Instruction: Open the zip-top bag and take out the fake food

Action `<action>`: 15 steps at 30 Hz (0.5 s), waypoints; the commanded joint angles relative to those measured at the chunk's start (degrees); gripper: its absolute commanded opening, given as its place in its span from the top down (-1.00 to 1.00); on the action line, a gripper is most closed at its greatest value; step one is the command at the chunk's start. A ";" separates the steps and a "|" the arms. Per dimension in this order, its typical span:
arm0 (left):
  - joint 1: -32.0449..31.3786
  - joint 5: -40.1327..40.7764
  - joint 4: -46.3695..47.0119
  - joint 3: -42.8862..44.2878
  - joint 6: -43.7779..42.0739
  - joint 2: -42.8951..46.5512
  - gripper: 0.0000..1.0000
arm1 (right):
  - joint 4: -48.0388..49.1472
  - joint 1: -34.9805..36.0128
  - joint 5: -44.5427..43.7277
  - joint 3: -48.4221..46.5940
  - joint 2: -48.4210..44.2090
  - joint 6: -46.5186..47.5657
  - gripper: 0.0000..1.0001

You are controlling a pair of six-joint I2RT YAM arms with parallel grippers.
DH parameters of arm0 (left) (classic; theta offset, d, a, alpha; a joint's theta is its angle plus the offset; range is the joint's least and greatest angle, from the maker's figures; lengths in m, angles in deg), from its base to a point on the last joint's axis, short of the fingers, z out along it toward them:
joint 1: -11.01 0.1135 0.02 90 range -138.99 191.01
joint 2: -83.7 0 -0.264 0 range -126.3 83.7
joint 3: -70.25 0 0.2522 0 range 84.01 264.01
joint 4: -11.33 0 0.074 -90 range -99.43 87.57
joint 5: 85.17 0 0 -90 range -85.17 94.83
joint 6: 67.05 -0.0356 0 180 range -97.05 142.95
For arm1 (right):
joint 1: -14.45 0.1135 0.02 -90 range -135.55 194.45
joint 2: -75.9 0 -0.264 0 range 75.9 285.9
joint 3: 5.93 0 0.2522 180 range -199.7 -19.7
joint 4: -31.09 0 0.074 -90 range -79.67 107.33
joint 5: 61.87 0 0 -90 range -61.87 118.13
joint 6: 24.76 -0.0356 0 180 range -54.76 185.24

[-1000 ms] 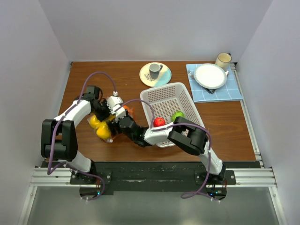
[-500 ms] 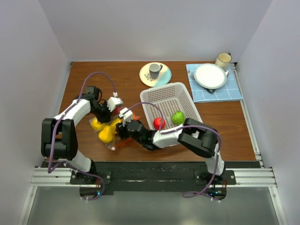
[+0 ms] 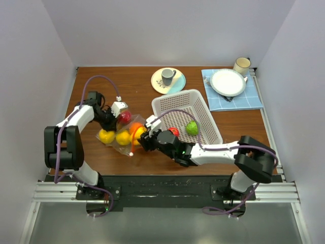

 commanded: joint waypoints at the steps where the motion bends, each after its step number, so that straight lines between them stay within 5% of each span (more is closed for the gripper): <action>1: 0.97 5.44 1.39 0.10 0.14 -1.86 1.00 | -2.92 0.08 -3.24 1.25 -6.50 1.61 0.56; 8: 1.14 5.88 1.75 -0.51 0.06 -1.16 1.00 | -11.98 -1.68 -14.92 3.27 -17.14 8.81 0.54; 15: 1.06 5.01 1.05 0.19 0.67 -1.07 1.00 | -17.33 -11.59 -26.25 5.48 -20.59 7.86 0.53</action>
